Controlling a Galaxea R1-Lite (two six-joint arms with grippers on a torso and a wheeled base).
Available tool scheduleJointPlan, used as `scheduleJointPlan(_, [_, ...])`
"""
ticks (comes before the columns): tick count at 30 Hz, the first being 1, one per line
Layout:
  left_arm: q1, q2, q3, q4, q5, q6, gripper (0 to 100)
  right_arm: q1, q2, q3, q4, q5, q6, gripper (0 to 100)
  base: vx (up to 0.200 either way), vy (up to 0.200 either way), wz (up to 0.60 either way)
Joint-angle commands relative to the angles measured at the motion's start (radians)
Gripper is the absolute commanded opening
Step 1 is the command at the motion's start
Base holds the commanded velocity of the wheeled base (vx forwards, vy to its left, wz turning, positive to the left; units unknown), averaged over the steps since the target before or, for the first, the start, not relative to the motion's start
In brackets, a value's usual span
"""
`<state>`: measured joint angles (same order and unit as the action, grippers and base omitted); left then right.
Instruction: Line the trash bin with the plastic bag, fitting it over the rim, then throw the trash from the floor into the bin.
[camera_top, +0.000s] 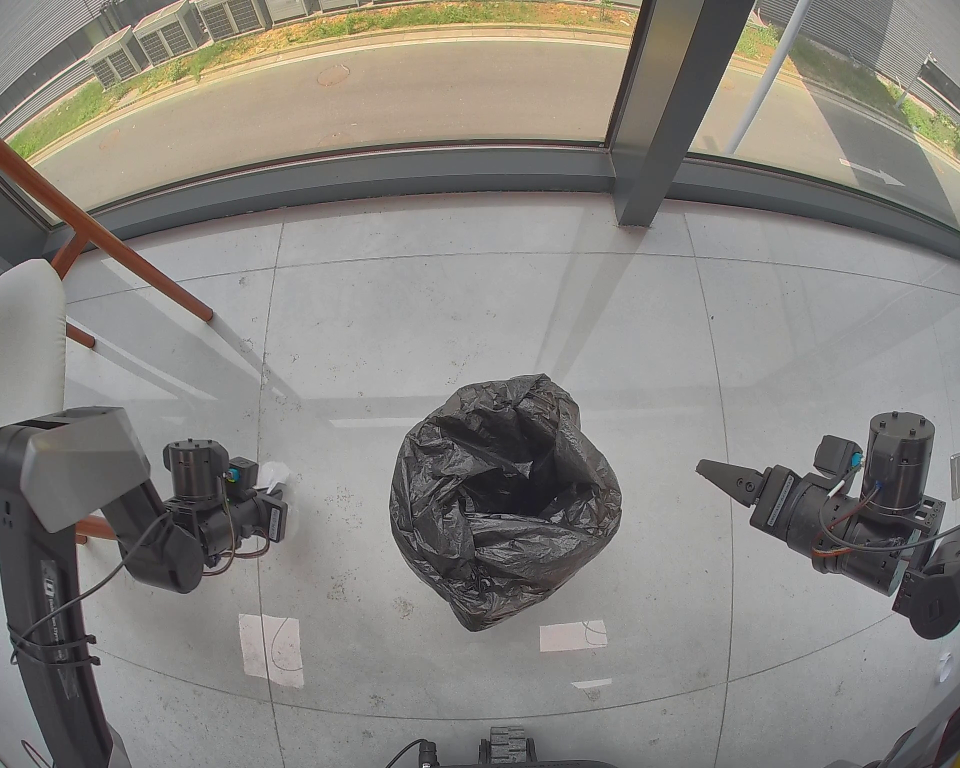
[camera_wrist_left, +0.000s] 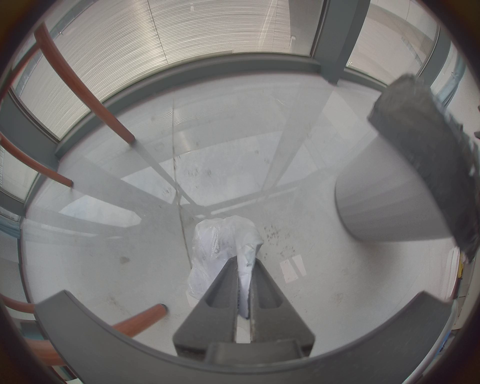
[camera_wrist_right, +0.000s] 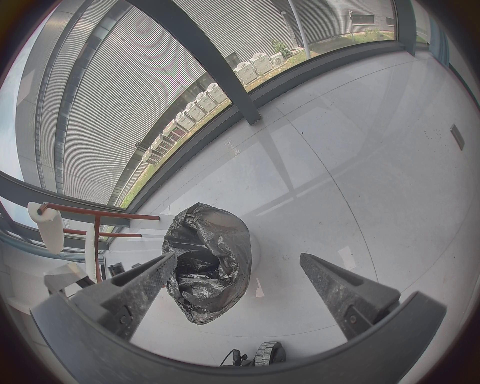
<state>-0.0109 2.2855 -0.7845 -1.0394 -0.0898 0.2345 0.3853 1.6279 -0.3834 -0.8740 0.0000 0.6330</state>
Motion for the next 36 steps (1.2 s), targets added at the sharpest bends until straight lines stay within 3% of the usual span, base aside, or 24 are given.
scheduleJointPlan(1, [-0.058, -0.314, 0.120, 0.012, -0.038, -0.043, 0, -0.003, -0.002, 0.001, 0.000, 0.000, -0.001, 100, 0.000, 0.000, 0.00])
scheduleJointPlan(5, [-0.178, -0.390, 0.110, 0.039, -0.068, -0.132, 0, -0.002, -0.005, 0.003, 0.001, 0.002, -0.001, 100, 0.000, 0.000, 0.00])
scheduleJointPlan(10, [-0.293, -0.480, 0.063, 0.176, -0.070, -0.139, 0, 0.003, -0.006, 0.029, 0.000, 0.002, -0.001, 100, 0.000, 0.000, 0.00])
scheduleJointPlan(17, [-0.388, -0.543, -0.064, 0.351, -0.065, -0.139, 0, 0.009, -0.008, 0.064, 0.000, 0.003, -0.001, 100, 0.000, 0.000, 0.00])
scheduleJointPlan(25, [-0.515, -0.528, -0.160, 0.383, -0.059, -0.159, 0, 0.007, -0.008, 0.064, 0.000, 0.005, -0.001, 100, 0.000, 0.000, 0.00])
scheduleJointPlan(29, [-0.601, -0.500, -0.154, 0.383, -0.021, -0.170, 0, 0.007, -0.008, 0.075, -0.002, 0.005, -0.001, 100, 0.000, 0.000, 0.00])
scheduleJointPlan(36, [-0.633, -0.479, -0.130, 0.383, -0.011, -0.169, 0, 0.007, -0.022, 0.081, 0.000, 0.006, -0.001, 100, 0.000, 0.000, 0.00])
